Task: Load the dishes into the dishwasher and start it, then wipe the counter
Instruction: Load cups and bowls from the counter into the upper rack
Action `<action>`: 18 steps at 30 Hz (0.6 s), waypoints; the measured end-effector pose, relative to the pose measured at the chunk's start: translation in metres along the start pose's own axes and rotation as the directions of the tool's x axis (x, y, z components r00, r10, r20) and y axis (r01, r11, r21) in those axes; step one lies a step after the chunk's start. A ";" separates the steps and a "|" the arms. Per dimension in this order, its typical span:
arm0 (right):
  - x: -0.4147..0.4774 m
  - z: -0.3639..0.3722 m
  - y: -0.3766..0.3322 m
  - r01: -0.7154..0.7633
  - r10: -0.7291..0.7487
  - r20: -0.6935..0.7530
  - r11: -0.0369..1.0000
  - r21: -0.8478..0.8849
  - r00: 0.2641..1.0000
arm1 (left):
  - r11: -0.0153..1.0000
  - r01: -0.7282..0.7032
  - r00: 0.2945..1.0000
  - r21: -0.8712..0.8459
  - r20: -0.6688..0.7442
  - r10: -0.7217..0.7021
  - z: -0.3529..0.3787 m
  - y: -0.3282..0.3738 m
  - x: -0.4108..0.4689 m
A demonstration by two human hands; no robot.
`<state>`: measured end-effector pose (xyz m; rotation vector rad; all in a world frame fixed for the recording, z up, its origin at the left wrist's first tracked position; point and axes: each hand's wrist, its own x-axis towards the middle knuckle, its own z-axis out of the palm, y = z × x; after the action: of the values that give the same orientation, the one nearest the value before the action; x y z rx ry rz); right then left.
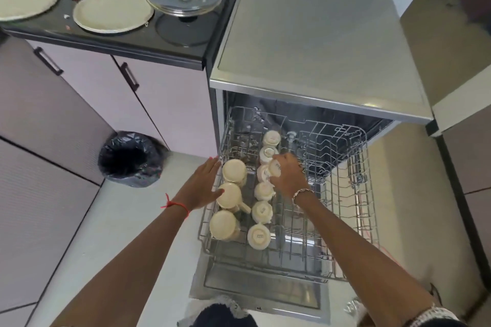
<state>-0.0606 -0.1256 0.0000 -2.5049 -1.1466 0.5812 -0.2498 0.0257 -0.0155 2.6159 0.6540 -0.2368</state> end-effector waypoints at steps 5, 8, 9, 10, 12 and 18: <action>0.054 0.019 0.001 0.026 -0.028 0.045 0.999 0.035 0.999 | 0.999 0.032 0.999 -0.006 0.036 -0.032 0.010 -0.020 0.029; 0.090 0.036 0.000 0.024 -0.028 0.072 0.999 0.049 0.997 | 0.999 0.035 0.999 -0.005 0.034 -0.034 0.019 -0.034 0.050; 0.102 0.043 0.001 0.024 -0.028 0.091 0.999 0.037 0.995 | 0.999 0.039 0.999 -0.006 0.032 -0.038 0.023 -0.039 0.057; 0.115 0.051 0.001 0.029 -0.031 0.115 0.999 0.018 0.993 | 0.999 0.037 0.999 0.000 0.025 -0.037 0.027 -0.044 0.064; 0.135 0.065 0.002 0.041 -0.038 0.162 0.999 -0.013 0.986 | 0.998 0.022 1.000 0.051 -0.001 -0.022 0.035 -0.054 0.074; 0.172 0.107 -0.008 0.054 -0.046 0.215 0.998 -0.033 0.976 | 0.994 0.007 1.000 0.111 -0.030 -0.004 0.051 -0.078 0.088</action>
<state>-0.0156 0.0253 -0.1283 -2.4848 -1.3042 0.8397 -0.2138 0.1011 -0.1124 2.7294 0.6757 -0.2434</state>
